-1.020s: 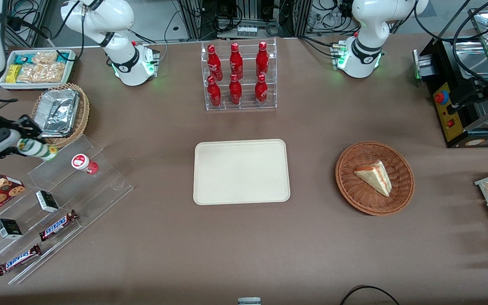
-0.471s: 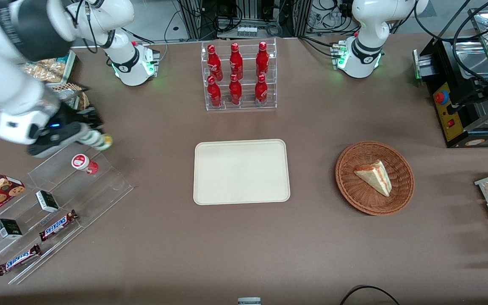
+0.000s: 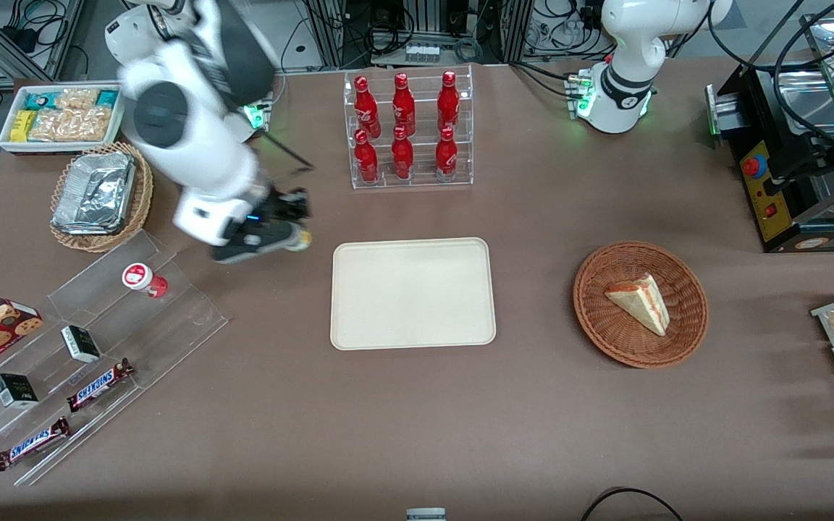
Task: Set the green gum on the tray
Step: 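Lift the jar off the shelf and carry it over the cream tray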
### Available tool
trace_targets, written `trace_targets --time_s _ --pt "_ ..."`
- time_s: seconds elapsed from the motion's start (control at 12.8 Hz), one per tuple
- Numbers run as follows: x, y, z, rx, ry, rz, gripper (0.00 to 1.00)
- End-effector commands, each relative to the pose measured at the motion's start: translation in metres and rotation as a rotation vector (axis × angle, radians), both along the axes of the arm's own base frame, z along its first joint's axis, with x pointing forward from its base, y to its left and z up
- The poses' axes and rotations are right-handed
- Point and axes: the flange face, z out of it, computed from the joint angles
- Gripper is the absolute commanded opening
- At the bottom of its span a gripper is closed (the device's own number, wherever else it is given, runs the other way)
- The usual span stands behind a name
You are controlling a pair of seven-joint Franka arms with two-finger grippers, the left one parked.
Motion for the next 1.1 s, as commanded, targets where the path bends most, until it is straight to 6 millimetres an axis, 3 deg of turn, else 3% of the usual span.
trace_targets --time_s 0.0,0.08,0.31,0.47,0.63,1.02 --pt "0.011 0.063 -0.04 -0.008 -0.013 -0.078 0.0" --pt "0.005 0.091 -0.06 -0.017 -0.022 -0.082 0.0" --pt "0.0 0.133 -0.113 -0.017 -0.061 -0.148 0.0" --pt "0.005 0.14 -0.142 -0.01 -0.079 -0.166 0.0" --pt "-0.003 0.158 -0.169 -0.007 -0.096 -0.147 0.0" --pt "-0.01 0.171 -0.212 -0.014 -0.107 -0.145 0.0"
